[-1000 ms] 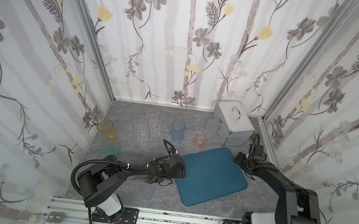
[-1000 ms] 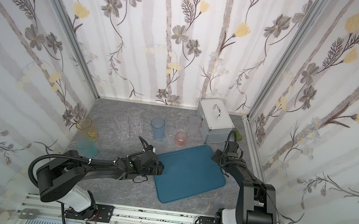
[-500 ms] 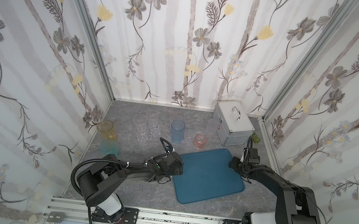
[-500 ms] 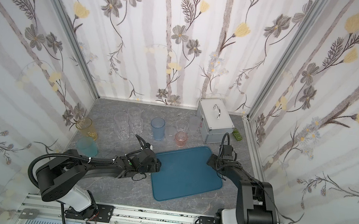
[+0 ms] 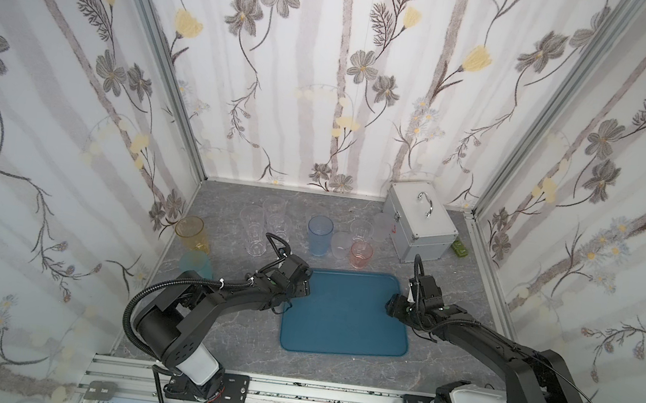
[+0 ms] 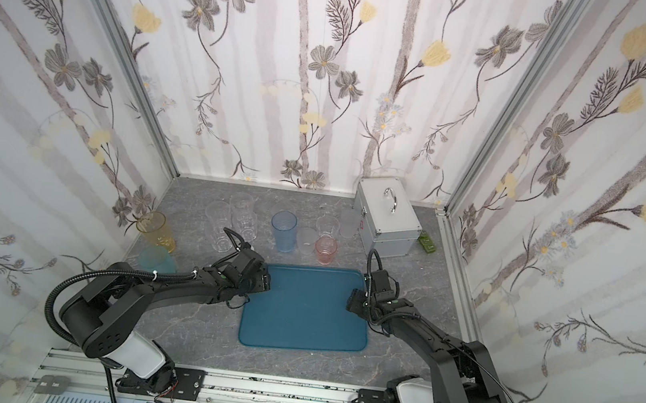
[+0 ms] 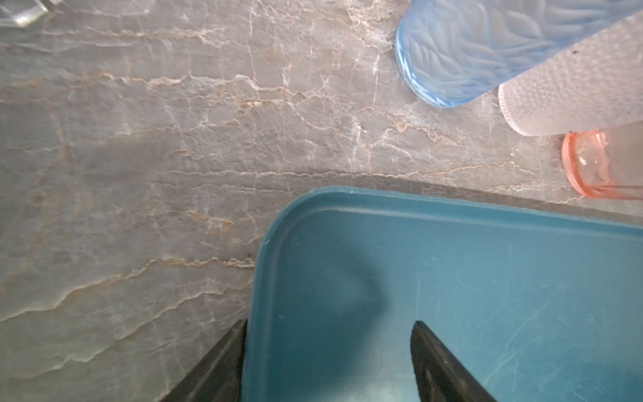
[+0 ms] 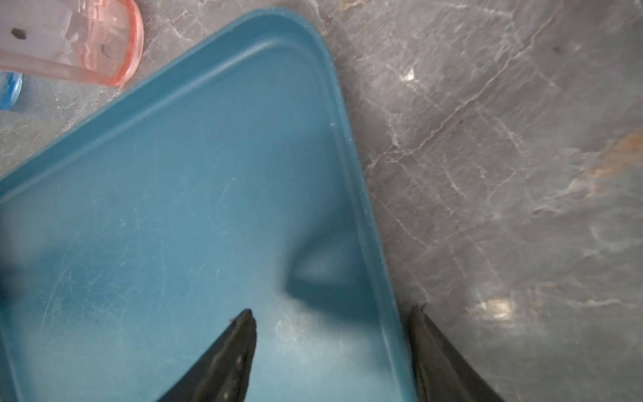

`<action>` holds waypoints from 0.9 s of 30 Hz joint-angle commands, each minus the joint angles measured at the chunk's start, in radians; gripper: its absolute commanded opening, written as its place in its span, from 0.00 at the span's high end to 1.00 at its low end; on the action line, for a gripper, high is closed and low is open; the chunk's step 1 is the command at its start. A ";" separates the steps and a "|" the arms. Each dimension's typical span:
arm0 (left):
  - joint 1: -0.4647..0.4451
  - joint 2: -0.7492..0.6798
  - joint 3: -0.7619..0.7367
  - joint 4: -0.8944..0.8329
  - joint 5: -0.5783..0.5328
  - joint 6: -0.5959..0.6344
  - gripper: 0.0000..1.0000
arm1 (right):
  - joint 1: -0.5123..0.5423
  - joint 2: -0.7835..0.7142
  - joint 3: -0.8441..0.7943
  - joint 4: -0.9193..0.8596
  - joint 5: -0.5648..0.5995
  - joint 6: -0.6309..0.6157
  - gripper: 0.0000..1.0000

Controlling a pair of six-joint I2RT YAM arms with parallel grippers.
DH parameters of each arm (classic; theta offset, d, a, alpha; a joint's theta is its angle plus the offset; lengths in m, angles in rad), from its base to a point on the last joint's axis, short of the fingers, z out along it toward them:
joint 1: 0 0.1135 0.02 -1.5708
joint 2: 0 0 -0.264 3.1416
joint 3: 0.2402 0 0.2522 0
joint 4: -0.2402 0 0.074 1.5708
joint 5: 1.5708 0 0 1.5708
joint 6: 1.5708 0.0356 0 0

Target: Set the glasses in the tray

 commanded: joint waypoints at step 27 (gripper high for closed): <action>0.374 -0.492 0.239 -0.420 -0.121 0.268 0.13 | 0.323 0.059 0.299 0.036 0.068 0.056 0.29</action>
